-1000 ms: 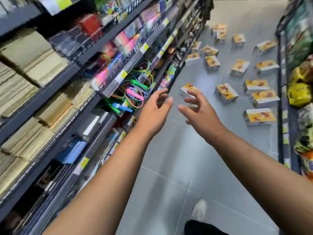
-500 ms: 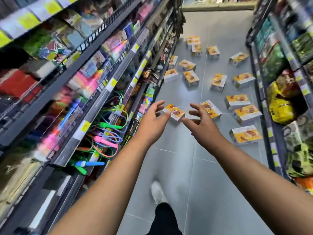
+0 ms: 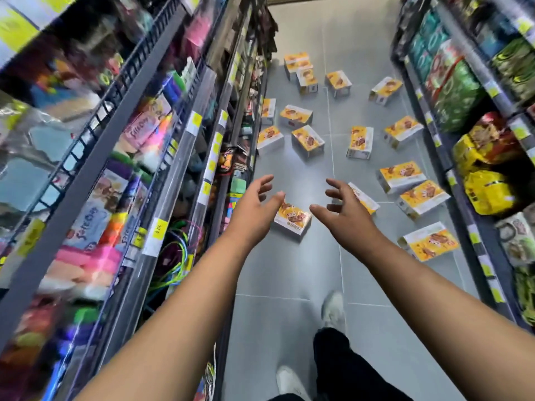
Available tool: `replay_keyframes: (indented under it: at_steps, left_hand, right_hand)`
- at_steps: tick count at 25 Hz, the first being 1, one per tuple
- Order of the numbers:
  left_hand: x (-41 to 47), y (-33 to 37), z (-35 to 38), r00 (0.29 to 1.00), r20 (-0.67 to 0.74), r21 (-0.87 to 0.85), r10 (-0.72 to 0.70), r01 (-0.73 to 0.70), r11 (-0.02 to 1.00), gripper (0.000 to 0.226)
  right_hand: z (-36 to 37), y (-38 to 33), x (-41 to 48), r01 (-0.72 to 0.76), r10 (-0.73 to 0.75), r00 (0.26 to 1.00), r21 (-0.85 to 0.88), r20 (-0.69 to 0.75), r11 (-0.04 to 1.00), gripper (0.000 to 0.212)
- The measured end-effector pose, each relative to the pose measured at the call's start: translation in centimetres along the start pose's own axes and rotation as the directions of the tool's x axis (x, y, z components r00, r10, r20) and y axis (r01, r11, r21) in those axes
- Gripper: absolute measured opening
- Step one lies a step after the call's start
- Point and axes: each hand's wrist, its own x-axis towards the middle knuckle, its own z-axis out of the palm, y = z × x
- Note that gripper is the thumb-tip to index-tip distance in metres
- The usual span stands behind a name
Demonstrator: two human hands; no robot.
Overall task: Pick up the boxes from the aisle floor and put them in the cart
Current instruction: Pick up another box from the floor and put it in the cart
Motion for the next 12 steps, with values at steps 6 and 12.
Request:
replay_keyframes:
  at_steps: [6,12]
  left_hand:
    - [13.3,-0.4,1.2,0.998,-0.055,0.079,-0.026,0.03,0.996,0.044]
    - [24.9,-5.9,4.7,0.98,-0.115,0.12,-0.164,0.178,0.977,0.049]
  right_hand:
    - [-0.5,1.7,14.0,-0.043,0.045,0.999,-0.096,0.02,0.994,0.068]
    - [-0.3,5.5,26.3,-0.085,0.109,0.99,-0.243,0.085,0.966,0.074]
